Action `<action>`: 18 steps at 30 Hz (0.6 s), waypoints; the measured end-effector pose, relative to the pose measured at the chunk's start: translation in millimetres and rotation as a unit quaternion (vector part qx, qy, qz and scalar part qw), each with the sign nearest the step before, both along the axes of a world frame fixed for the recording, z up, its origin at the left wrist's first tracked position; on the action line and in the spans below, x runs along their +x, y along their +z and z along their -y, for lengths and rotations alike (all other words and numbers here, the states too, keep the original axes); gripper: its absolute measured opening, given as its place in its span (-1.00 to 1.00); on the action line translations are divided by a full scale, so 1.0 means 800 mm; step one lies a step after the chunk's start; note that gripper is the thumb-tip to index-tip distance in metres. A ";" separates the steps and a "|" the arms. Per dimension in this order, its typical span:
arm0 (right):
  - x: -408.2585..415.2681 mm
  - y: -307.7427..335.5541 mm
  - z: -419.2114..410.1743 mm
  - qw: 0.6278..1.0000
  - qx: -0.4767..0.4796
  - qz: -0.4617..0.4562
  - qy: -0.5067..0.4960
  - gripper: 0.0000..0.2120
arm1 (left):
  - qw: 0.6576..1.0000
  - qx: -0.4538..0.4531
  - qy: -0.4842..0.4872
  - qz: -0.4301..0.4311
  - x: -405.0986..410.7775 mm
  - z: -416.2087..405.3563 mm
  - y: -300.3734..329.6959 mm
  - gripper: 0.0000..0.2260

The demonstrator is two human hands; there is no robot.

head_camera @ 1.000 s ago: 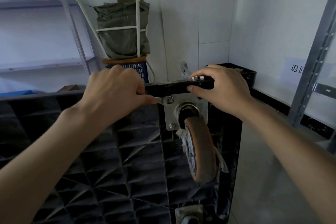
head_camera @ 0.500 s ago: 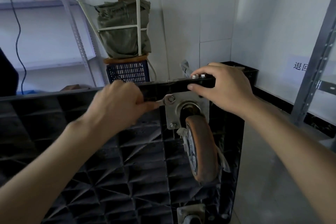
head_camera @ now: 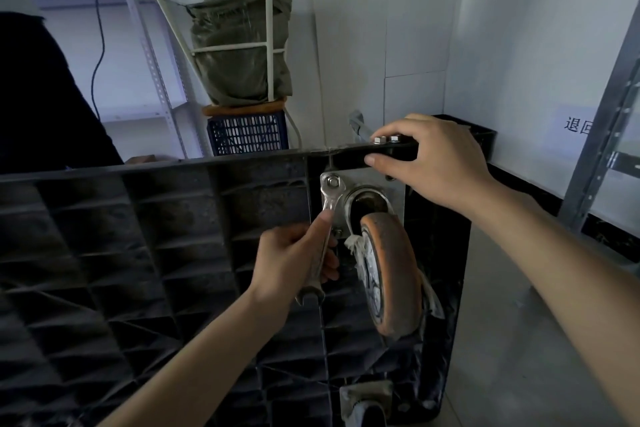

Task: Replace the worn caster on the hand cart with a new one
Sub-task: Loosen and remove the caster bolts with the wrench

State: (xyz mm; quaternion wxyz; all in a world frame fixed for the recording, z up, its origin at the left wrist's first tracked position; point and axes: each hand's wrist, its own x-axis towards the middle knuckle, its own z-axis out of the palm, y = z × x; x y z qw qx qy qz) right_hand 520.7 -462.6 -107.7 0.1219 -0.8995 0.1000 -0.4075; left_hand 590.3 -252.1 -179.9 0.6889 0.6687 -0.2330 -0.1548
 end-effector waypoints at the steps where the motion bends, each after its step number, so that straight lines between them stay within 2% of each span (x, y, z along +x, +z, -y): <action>1: -0.001 0.000 0.000 1.000 0.000 0.000 0.000 -0.69 | 1.000 0.001 0.005 0.010 0.000 -0.003 0.000 -0.58; 4: -0.001 0.000 -0.001 1.000 0.005 -0.001 0.002 -0.71 | 0.990 0.044 0.047 0.128 0.003 -0.018 0.005 -0.58; 6: 0.000 0.000 -0.002 1.000 0.007 -0.002 0.004 -0.72 | 0.968 0.100 0.075 0.218 0.006 -0.030 0.014 -0.55; 10: -0.001 0.001 -0.002 1.000 0.007 -0.001 0.001 -0.73 | 0.897 0.193 0.136 0.373 0.022 -0.051 0.034 -0.54; 12: 0.000 0.000 -0.001 1.000 0.007 -0.002 0.001 -0.73 | 0.864 0.228 0.149 0.422 0.029 -0.059 0.047 -0.60; 16: 0.001 0.000 -0.001 1.000 0.004 0.000 -0.001 -0.71 | 0.774 0.330 0.164 0.515 0.033 -0.065 0.083 -0.65; 18: 0.000 0.000 -0.002 1.000 0.005 0.000 -0.002 -0.71 | 0.754 0.357 0.149 0.530 0.035 -0.061 0.099 -0.64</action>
